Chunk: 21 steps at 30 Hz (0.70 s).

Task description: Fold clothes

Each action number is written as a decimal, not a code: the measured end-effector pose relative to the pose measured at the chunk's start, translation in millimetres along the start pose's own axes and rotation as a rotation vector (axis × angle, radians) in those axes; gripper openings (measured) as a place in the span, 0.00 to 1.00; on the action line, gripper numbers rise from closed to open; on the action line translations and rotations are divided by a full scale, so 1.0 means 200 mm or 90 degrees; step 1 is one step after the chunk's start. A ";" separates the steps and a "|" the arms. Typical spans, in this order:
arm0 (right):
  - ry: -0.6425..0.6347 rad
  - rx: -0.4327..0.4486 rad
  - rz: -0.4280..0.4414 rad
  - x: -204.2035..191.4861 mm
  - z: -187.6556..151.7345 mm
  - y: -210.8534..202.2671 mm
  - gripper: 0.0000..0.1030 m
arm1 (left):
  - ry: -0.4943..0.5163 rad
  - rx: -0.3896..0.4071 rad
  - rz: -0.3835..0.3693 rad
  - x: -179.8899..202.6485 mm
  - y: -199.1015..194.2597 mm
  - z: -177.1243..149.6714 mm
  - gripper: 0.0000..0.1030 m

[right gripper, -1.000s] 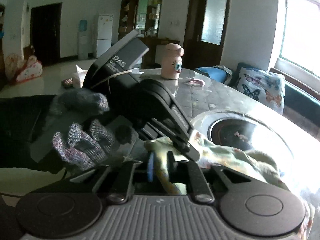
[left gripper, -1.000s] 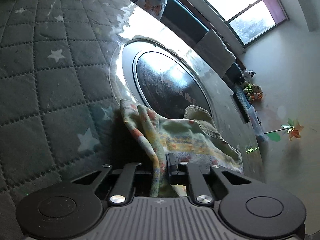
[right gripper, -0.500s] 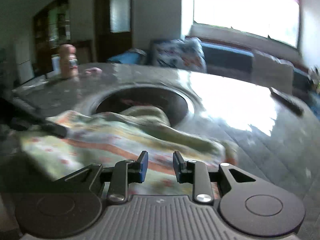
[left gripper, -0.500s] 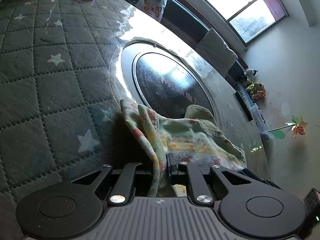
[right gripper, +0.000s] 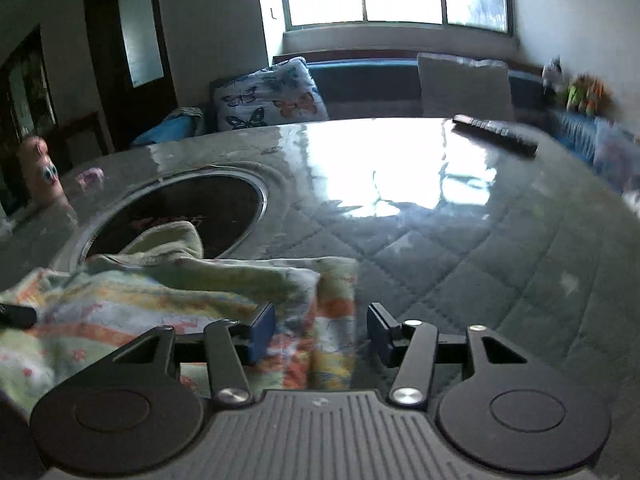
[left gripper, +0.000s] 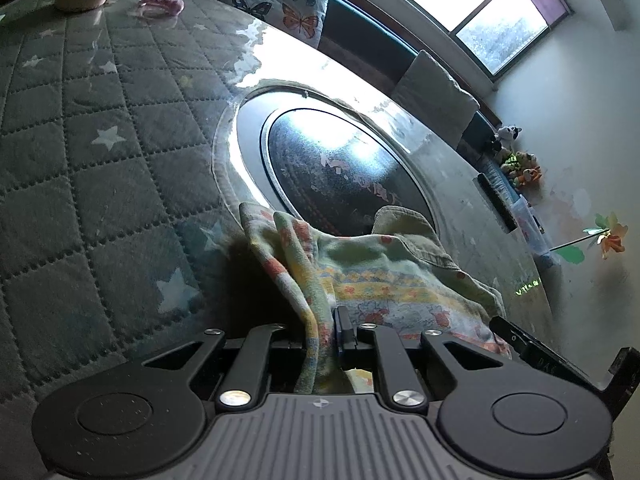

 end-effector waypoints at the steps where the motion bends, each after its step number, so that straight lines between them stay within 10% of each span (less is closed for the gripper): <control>1: 0.006 -0.001 0.010 0.00 0.00 -0.01 0.41 | 0.002 0.000 0.002 0.00 0.00 0.00 0.13; 5: 0.022 0.007 0.033 -0.02 0.00 -0.03 0.11 | 0.012 0.001 0.012 0.02 -0.01 0.01 0.12; 21: 0.028 0.134 0.000 0.16 0.23 -0.44 0.05 | 0.152 0.029 -0.045 0.56 0.12 0.30 0.08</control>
Point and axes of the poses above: each gripper's, at about its wrist camera, not at the fingertips, and y roughly the way its jaws point, x to its right, z to its top, the point moved 6 cm from there along y, roughly the way its jaws point, and after that the axes turned 15 degrees about y, right-handed, at the moved point
